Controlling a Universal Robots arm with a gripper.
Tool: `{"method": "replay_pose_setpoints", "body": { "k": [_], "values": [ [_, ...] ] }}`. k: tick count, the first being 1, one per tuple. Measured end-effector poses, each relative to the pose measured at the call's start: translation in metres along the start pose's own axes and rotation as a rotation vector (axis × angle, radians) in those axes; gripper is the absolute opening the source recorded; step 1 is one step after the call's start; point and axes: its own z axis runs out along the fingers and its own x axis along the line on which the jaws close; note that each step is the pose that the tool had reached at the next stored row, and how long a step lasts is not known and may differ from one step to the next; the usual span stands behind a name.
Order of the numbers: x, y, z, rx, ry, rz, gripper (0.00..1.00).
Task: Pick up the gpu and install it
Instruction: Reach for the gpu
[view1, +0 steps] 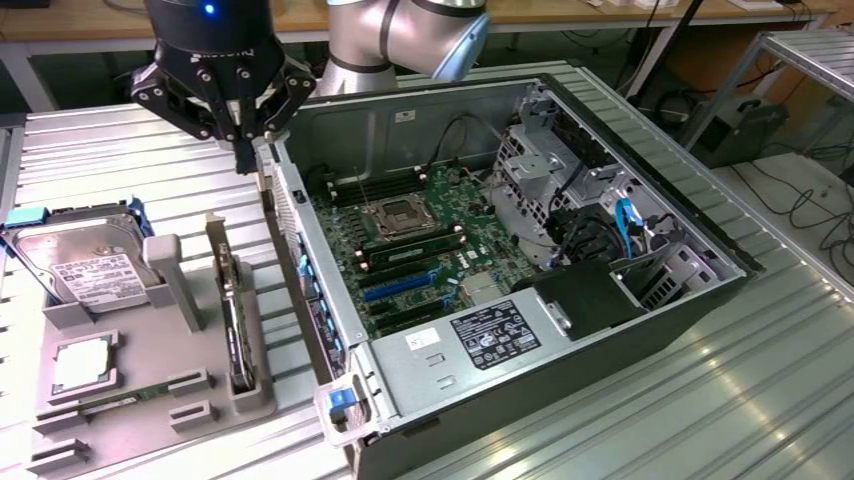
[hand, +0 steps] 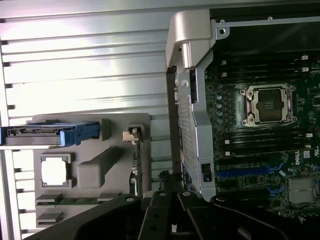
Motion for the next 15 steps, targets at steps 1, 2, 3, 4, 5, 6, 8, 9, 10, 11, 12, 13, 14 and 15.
{"method": "replay_pose_setpoints", "body": {
  "k": [1, 2, 3, 4, 5, 6, 8, 9, 10, 11, 12, 13, 14, 15],
  "values": [
    [0.0, -0.0002, -0.0001, 0.0001, 0.0001, 0.0, 0.11],
    [0.001, -0.0004, -0.0001, 0.0001, 0.0, 0.0, 0.11],
    [0.001, -0.0008, -0.0001, 0.0, 0.0, 0.0, 0.11],
    [0.001, -0.0013, -0.0001, 0.0001, 0.0001, 0.0, 0.11],
    [0.001, -0.0022, -0.0001, 0.0, 0.0, 0.0, 0.11],
    [0.001, -0.003, -0.0002, 0.0, 0.0, 0.0, 0.11],
    [0.001, -0.0049, -0.0002, 0.0, 0.0, 0.0, 0.11],
    [0.001, -0.0061, -0.0003, 0.0, 0.0, 0.0, 0.11],
    [0.002, -0.0073, -0.0004, 0.0, 0.0001, 0.0, 0.11],
    [0.002, -0.0085, -0.0004, 0.0, 0.0, 0.0, 0.11],
    [0.002, -0.0094, -0.0004, 0.0, 0.0, 0.0, 0.11],
    [0.002, -0.0101, -0.0004, 0.0, 0.0, 0.0, 0.11],
    [0.002, -0.0108, -0.0005, 0.0, 0.0, 0.0, 0.11],
    [0.002, -0.0114, -0.0005, 0.0001, 0.0001, 0.0, 0.11]
  ]
}}
